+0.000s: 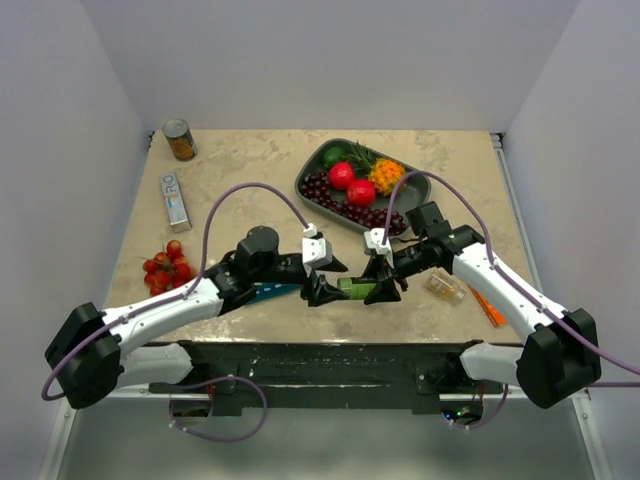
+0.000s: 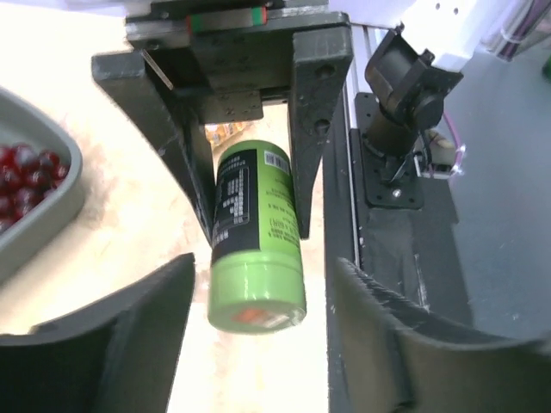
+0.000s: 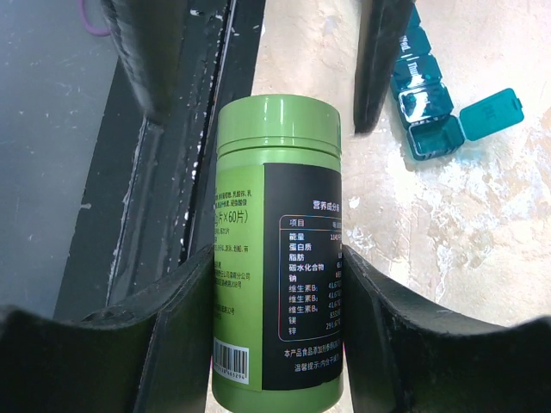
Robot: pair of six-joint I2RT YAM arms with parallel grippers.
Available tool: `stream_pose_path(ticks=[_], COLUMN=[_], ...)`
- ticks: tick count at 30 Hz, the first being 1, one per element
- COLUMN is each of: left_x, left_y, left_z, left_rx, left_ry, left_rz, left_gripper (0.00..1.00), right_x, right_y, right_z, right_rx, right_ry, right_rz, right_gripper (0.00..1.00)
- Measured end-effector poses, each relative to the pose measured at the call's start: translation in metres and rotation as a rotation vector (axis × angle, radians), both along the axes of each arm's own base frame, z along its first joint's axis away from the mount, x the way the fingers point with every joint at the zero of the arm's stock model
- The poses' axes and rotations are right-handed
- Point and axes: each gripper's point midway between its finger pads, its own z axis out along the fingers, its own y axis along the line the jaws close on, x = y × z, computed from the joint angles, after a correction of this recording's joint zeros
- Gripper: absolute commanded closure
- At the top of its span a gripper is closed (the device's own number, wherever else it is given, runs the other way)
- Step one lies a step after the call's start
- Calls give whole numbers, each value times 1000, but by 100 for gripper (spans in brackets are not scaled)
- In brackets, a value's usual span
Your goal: Sort the pills into containers
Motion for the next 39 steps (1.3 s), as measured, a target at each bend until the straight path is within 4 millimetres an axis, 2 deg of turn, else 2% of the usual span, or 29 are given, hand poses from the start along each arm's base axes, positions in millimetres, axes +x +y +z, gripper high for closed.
stream_pose_path(ticks=[2, 6, 9, 13, 16, 24, 27, 30, 31, 33, 34, 35, 36, 37, 39], left_x=[-2, -7, -8, -7, -5, 3, 5, 4, 4, 3, 1, 0, -1, -1, -2], left_y=[6, 21, 25, 26, 24, 18, 14, 11, 10, 9, 8, 7, 7, 7, 7], left_z=[2, 15, 16, -4, -22, -35, -36, -38, -39, -39, -38, -37, -37, -37, -37], left_rx=[-11, -61, -76, -39, 1, 16, 7, 3, 4, 4, 0, -2, -3, -5, -5], left_ry=[6, -34, -49, -21, 14, 24, 37, 54, 63, 81, 88, 92, 100, 107, 122], left_rz=[28, 73, 85, 92, 96, 111, 109, 98, 95, 90, 78, 75, 74, 74, 75], left_gripper=[15, 12, 8, 1, 1, 6, 13, 26, 37, 49, 66, 76, 95, 100, 100], right_x=[0, 0, 0, -1, -1, -3, -3, -3, -3, -3, -2, -1, -2, -1, -1], right_y=[0, 0, 0, 1, 1, 2, 2, 2, 2, 2, 2, 2, 2, 2, 2], right_z=[0, 0, 1, 1, 2, 3, 3, 3, 3, 3, 3, 4, 4, 4, 4], right_rx=[0, 1, 2, 5, 11, 21, 21, 21, 21, 21, 20, 22, 22, 22, 22], right_ry=[0, 2, 3, 7, 10, 15, 15, 15, 15, 15, 11, 13, 15, 14, 15], right_rz=[0, -2, -1, -1, 2, 7, 7, 7, 7, 7, 5, 3, 3, 2, 1], right_gripper=[100, 100, 100, 100, 100, 100, 100, 100, 100, 100, 100, 100, 98, 93, 85])
